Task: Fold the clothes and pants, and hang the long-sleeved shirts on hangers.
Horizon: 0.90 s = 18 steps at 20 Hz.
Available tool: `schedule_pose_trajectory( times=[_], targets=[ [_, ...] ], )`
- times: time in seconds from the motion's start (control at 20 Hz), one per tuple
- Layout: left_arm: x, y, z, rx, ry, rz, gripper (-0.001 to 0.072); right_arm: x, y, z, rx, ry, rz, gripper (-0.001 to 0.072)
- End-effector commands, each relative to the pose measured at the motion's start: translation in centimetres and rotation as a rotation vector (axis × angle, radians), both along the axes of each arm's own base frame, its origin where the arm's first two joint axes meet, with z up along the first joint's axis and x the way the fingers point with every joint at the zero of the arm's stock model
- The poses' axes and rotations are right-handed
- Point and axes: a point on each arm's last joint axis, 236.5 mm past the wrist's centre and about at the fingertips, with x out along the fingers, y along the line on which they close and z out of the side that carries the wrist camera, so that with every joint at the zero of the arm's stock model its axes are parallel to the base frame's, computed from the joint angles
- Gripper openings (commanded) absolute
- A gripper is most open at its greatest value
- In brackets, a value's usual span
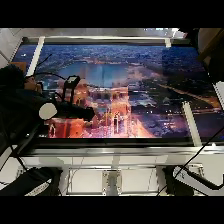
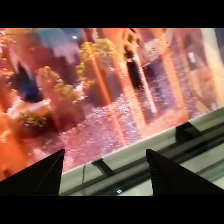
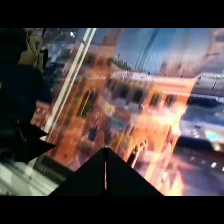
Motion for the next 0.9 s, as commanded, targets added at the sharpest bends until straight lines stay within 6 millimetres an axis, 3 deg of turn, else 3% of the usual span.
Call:
schedule_pose_trajectory(
  times=[0.0, 0.1, 0.2, 0.35, 0.4, 0.45, 0.5, 0.55, 0.7, 0.85],
  targets=[
    [4.3, 6.7, 0.5, 0.249, -0.163, 0.059, 0.0592, 2.2, -0.7, 2.1, 0.040, -0.103, -0.072, 0.0043],
    [7.3, 13.7, 2.5, 0.386, -0.242, 0.222, 0.0591, 3.6, -1.8, 3.2, 0.043, -0.160, -0.139, 0.0043],
    [8.7, 21.9, 4.7, 0.500, -0.282, 0.408, 0.0592, 4.1, -2.2, 3.5, 0.045, -0.181, -0.160, 0.0043],
    [6.9, 34.0, 6.4, 0.573, -0.259, 0.712, 0.0592, 4.4, -2.8, 3.3, 0.030, -0.181, -0.181, 0.0052],
    [6.0, 37.2, 6.5, 0.575, -0.255, 0.800, 0.0592, 4.6, -3.0, 3.1, 0.020, -0.180, -0.189, 0.0139],
    [5.0, 40.4, 6.7, 0.584, -0.258, 0.881, 0.0592, 4.9, -3.6, 2.8, -0.006, -0.188, -0.201, 0.0332],
    [4.1, 43.0, 6.9, 0.591, -0.266, 0.947, 0.0592, 5.2, -4.2, 2.4, -0.020, -0.180, -0.220, 0.0500],
    [3.2, 45.4, 7.0, 0.584, -0.275, 1.025, 0.0592, 5.4, -4.7, 1.9, -0.032, -0.168, -0.235, 0.0526],
    [1.2, 50.0, 6.0, 0.474, -0.276, 1.215, 0.0593, 6.2, -5.3, 1.2, -0.034, -0.151, -0.248, 0.0526],
    [1.4, 51.9, 4.1, 0.363, -0.249, 1.305, 0.0593, 7.0, -5.7, 0.5, -0.024, -0.132, -0.249, 0.0526]
  ],
)
